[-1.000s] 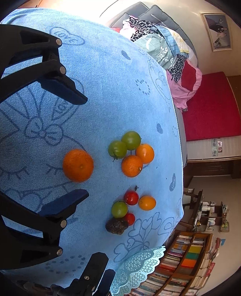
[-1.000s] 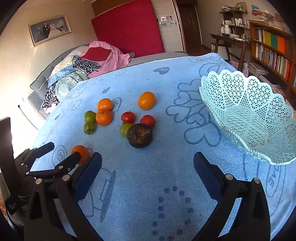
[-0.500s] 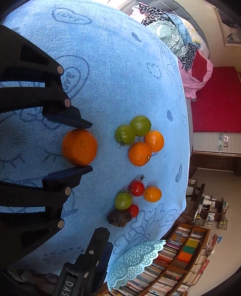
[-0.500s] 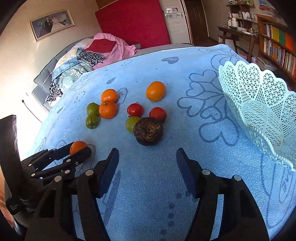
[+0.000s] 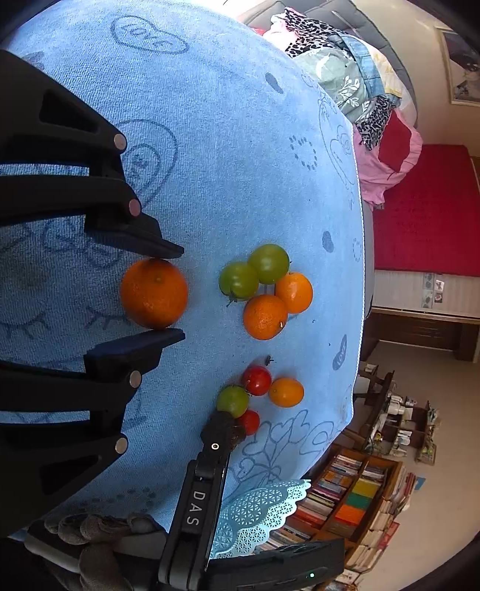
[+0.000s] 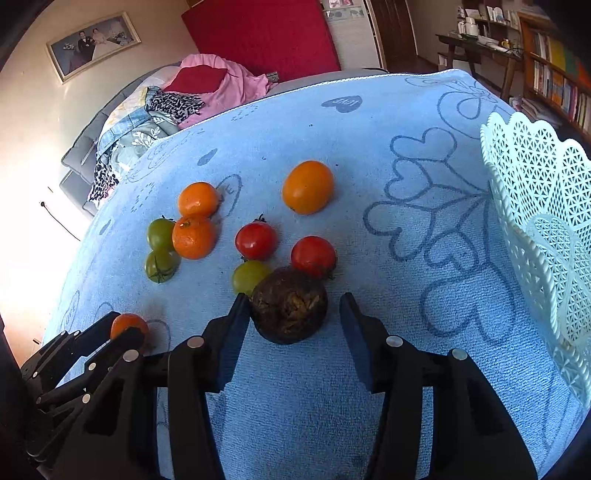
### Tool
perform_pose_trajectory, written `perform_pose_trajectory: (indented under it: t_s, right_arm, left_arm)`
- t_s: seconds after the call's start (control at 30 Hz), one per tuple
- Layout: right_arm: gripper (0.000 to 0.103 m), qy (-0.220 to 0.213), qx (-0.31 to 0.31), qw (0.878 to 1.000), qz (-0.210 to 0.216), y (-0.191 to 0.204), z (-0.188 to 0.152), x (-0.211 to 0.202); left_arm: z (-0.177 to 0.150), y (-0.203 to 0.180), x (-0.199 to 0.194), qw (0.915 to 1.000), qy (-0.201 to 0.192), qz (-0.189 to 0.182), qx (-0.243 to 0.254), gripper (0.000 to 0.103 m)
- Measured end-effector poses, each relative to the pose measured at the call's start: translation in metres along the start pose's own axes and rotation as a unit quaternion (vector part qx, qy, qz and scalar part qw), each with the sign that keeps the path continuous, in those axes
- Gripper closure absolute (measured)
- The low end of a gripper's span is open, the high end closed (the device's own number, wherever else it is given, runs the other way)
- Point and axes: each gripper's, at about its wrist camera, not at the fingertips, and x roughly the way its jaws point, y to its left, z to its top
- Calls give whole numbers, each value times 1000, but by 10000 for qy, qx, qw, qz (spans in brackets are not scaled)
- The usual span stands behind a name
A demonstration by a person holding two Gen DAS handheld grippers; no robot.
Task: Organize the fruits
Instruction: 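Grasp the orange with the left tool while the right tool grasps the dark brown fruit, then carry the orange and brown fruit with both tools over the turquoise basket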
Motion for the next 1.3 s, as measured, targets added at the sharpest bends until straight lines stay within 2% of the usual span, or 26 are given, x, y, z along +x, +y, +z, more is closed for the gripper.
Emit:
perform_pose_trajectory:
  t_s: [0.27, 0.67, 0.8, 0.83, 0.93, 1.0, 1.1, 1.23, 1.3]
  right_arm:
    - [59, -163, -42, 9999, -40, 4, -8, -11]
    - [59, -689, 155, 9975, 39, -1, -20, -62]
    - [59, -853, 274, 9959, 105, -8, -20, -79]
    - [59, -889, 289, 9956, 117, -9, -20, -82]
    - [59, -971, 324, 9947, 130, -11, -19, -91]
    - [59, -1017, 337, 9942, 133, -11, -18, -96]
    - [59, -1099, 362, 9932, 142, -12, -16, -104]
    - [59, -1259, 409, 9911, 149, -14, -15, -118]
    - [59, -1356, 453, 9896, 139, -16, -14, -127]
  left_arm:
    - [0, 1, 0, 10000, -20, -18, -34, 63]
    - [-1, 2, -11, 9997, -243, 68, -74, 68]
    - [-1, -1, -9, 9998, -177, 88, -4, 67]
    - [-2, -2, -9, 9998, -167, 99, -2, 66]
    - [-2, -1, -3, 9999, -2, 167, -29, 48]
    - [-2, 0, 1, 9998, 132, 131, -37, 45]
    - [-3, -5, 6, 9995, 277, 124, 86, 46]
    - [-5, -13, 6, 9991, 277, 86, 323, 62]
    - [-5, -17, 4, 9986, 261, 162, 425, 63]
